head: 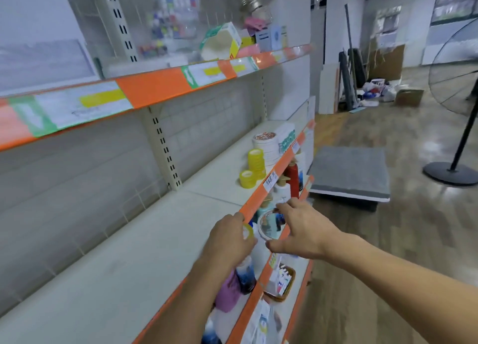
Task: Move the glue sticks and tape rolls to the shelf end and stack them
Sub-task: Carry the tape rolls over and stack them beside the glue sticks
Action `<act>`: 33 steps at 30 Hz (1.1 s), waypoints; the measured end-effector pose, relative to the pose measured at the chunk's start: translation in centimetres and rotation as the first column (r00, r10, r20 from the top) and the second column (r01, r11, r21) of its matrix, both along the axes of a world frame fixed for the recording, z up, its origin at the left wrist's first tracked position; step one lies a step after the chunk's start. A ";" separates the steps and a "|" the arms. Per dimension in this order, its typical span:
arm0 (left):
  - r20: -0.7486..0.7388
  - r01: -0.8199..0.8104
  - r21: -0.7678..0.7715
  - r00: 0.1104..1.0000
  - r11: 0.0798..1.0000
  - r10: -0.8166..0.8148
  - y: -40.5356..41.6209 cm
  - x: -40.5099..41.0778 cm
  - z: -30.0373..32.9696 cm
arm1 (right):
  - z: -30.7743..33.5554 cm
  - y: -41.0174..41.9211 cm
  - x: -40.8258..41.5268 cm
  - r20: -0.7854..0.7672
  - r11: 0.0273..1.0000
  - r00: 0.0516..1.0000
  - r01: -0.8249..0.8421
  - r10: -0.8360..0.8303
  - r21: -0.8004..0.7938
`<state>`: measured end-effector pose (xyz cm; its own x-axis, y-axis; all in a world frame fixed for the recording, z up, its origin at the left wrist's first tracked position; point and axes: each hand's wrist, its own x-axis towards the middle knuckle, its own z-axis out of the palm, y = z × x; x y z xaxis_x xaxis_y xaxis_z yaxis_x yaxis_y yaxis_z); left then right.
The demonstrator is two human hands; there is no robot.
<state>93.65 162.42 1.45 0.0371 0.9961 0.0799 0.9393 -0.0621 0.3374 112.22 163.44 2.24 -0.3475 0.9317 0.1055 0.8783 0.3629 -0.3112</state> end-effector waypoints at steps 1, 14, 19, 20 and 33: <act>0.017 -0.012 0.002 1.000 1.000 0.012 1.1 1.1 -0.1 | 0.2 1.4 0.7 0.006 1.000 1.000 -0.022 0.022 0.009; 0.061 -0.222 0.043 0.974 0.974 0.219 11.5 5.8 0.6 | 3.0 15.6 5.3 0.041 0.972 0.971 -0.234 0.234 -0.008; 0.098 -0.286 0.055 0.955 0.957 0.279 15.1 4.2 0.9 | 4.1 20.2 3.3 0.026 0.946 0.946 -0.323 0.323 -0.002; 0.092 -0.288 0.053 0.955 0.956 0.283 16.0 3.7 1.0 | 4.4 21.1 2.8 0.003 0.942 0.943 -0.334 0.334 0.015; 0.076 -0.336 -0.025 0.939 0.942 0.337 21.5 3.1 0.7 | 7.1 30.3 -0.2 -0.023 0.862 0.873 -0.477 0.487 0.172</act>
